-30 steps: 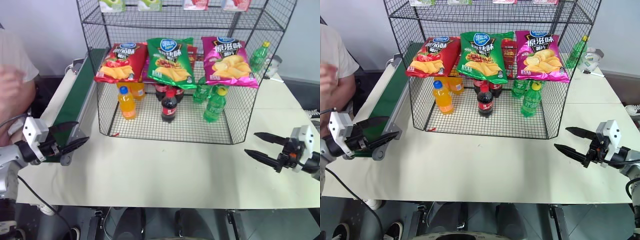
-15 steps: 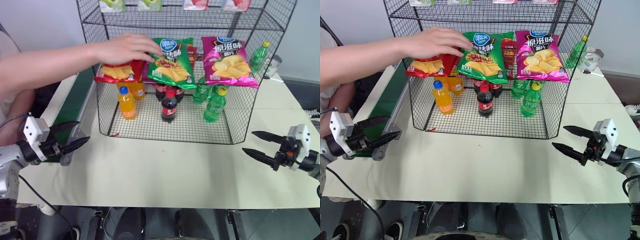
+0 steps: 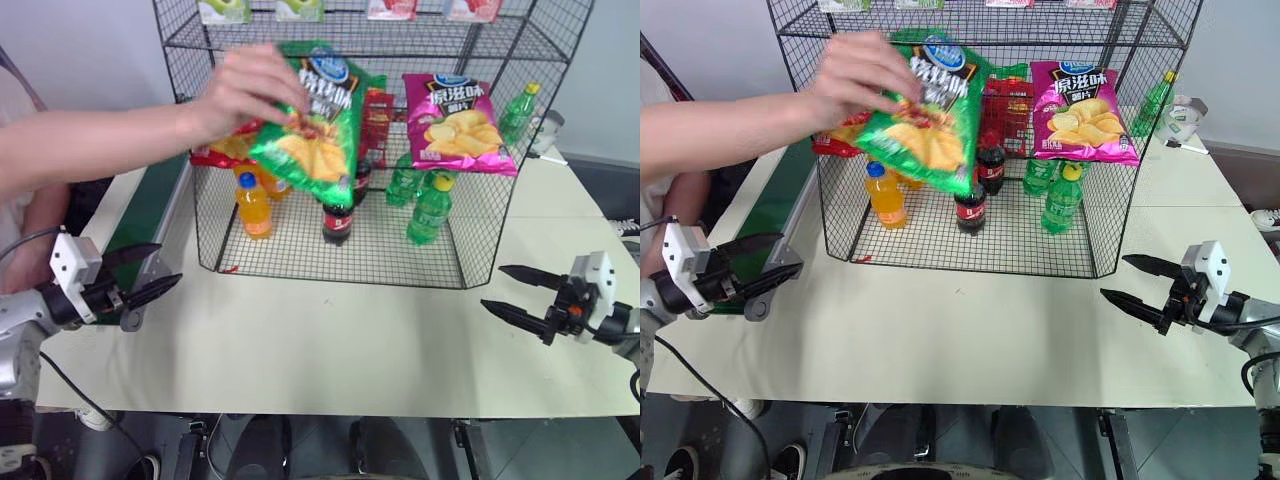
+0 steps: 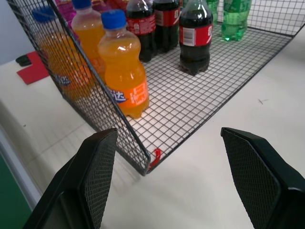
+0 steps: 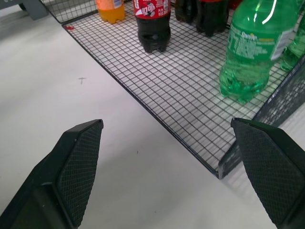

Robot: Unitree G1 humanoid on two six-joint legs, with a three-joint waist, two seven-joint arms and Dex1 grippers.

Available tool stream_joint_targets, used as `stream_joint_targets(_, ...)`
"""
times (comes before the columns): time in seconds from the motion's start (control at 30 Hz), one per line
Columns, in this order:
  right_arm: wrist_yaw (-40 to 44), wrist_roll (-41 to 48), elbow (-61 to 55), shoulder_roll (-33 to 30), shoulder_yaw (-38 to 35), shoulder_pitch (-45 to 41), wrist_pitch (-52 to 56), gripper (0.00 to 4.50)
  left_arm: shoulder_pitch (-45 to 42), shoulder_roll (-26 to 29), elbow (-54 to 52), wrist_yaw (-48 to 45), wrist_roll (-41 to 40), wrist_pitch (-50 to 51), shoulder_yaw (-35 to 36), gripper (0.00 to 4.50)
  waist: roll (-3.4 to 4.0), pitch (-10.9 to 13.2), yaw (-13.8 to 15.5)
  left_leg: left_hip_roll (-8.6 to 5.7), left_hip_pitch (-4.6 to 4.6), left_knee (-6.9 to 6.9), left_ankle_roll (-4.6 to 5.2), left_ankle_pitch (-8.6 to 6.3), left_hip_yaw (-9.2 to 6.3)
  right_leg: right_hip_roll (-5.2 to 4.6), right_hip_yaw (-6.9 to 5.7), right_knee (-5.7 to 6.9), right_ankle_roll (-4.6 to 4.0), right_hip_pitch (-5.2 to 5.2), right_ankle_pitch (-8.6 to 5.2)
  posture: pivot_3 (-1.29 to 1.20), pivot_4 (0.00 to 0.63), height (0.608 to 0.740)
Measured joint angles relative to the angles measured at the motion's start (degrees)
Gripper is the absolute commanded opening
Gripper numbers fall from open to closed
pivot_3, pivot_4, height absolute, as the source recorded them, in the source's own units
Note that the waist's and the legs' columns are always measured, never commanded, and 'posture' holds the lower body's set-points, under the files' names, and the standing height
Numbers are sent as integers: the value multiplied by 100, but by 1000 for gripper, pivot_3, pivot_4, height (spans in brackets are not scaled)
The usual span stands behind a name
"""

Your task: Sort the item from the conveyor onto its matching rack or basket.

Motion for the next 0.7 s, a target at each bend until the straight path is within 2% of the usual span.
stream_joint_targets(0.4, -116, 13, -251, 10, 73, -88, 232, 4481, 226, -126, -355, 269, -216, 462, 34, 3713, 0, 0, -5, 1, 0, 0, 0, 0, -1, 0, 1, 0, 0, 0, 0, 0, 150, 739)
stream_joint_targets(0.7, -369, 62, -772, 259, 267, -197, 529, 4481, 578, -389, -849, 784, -342, 691, 246, 3713, 0, 0, 1, 0, 0, 0, 0, 0, -2, -3, 2, -1, 0, 0, 0, 0, 150, 739)
